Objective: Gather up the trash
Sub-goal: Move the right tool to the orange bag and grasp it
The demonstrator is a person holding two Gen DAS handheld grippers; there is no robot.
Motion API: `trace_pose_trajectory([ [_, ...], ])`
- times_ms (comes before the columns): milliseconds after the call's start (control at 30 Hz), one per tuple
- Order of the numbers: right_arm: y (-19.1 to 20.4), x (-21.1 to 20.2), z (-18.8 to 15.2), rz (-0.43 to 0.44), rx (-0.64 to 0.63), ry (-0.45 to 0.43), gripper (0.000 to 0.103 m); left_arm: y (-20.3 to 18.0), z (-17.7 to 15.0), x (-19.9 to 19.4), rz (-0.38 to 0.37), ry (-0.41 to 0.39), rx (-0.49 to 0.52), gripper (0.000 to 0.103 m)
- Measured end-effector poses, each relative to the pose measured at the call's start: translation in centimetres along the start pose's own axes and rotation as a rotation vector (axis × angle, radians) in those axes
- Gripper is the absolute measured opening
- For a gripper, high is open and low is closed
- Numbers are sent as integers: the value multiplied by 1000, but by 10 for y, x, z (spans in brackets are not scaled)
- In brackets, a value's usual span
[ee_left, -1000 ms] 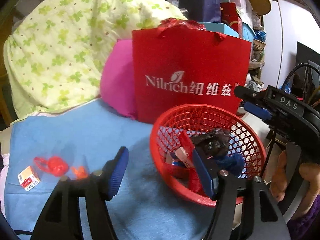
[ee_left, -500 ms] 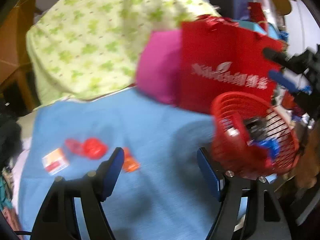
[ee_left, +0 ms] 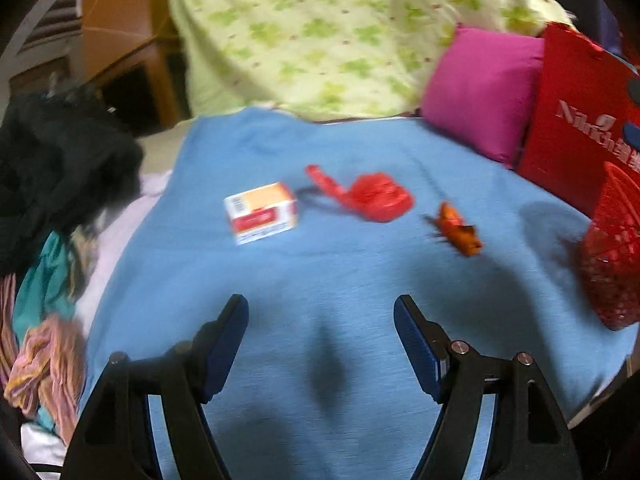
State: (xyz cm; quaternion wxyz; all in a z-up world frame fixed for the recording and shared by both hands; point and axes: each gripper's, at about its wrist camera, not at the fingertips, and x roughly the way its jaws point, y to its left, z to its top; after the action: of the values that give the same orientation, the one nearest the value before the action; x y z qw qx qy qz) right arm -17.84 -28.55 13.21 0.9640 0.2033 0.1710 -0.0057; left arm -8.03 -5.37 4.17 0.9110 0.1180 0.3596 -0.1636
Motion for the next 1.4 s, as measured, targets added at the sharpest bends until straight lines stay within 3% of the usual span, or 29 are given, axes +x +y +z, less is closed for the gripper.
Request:
trace_pose_trajectory([
  [233, 16, 51, -34, -25, -25, 208, 64, 23, -4, 7, 43, -19, -32, 76],
  [767, -8, 108, -59, -92, 78, 421, 64, 40, -2, 37, 22, -19, -90, 76],
  [967, -20, 129, -65, -118, 134, 479, 64, 43, -6, 49, 24, -8, -91, 76],
  [1400, -47, 174, -62, -215, 133, 512, 64, 41, -6, 66, 16, 19, -69, 76],
])
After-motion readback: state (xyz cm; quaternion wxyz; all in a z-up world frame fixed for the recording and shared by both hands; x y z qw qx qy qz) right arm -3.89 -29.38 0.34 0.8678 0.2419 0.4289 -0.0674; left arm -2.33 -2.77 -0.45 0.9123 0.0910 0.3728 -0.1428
